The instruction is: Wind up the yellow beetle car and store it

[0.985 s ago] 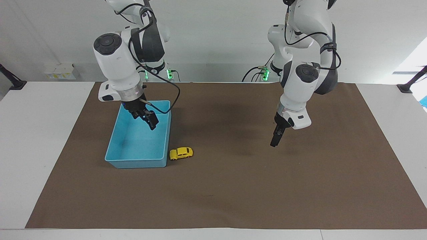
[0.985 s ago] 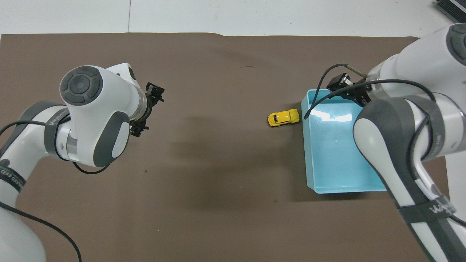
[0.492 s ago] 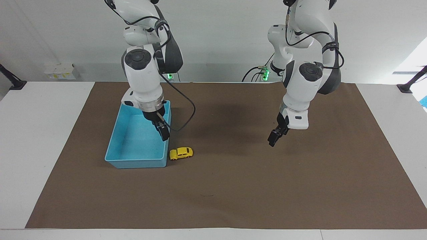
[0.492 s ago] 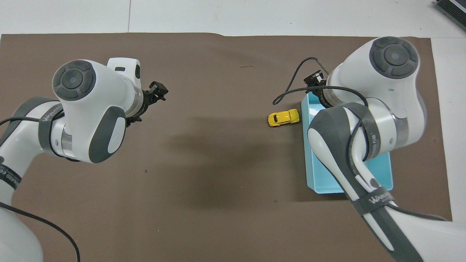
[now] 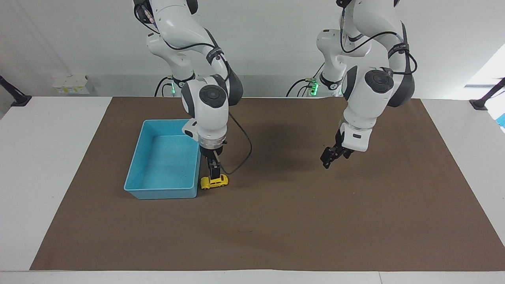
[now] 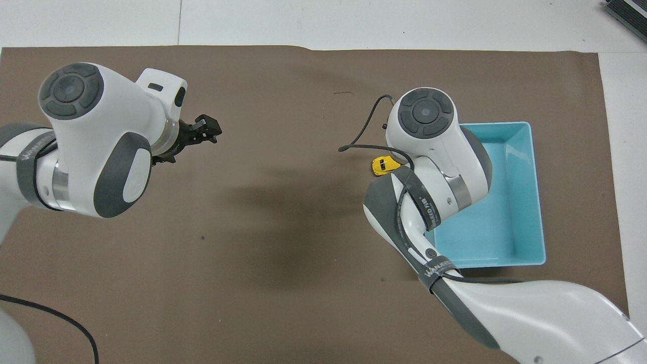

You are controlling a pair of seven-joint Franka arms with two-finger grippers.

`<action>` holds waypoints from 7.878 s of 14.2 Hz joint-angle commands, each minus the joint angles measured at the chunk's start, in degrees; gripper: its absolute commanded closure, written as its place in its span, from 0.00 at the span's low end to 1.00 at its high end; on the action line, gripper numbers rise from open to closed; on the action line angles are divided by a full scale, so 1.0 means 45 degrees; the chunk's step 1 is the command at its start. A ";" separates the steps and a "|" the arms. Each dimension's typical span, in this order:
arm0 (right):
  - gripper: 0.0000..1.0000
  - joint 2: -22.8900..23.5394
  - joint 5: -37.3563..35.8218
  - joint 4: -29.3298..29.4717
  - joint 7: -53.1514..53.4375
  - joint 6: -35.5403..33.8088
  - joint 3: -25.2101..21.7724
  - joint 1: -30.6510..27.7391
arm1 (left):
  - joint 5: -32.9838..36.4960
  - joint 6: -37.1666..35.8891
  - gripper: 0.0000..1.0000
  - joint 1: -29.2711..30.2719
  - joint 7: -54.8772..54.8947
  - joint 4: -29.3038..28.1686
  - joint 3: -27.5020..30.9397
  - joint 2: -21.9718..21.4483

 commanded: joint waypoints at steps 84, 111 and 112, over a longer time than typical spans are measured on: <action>0.00 -0.5008 0.3313 -0.5407 -2.3769 0.2465 -0.0096 -0.5972 | 0.0099 -0.6477 0.00 0.3228 0.7867 0.1025 -0.0099 -0.3994; 0.00 -0.5788 0.2998 0.0945 -2.1151 -0.6758 -0.0057 -0.5543 | 0.0099 -0.6477 0.00 0.3228 0.7867 0.1025 -0.0099 -0.3994; 0.00 -0.5808 0.2998 0.0886 -2.1151 -0.6698 -0.0076 -0.5543 | 0.0099 -0.6477 0.00 0.3228 0.7867 0.1025 -0.0099 -0.3994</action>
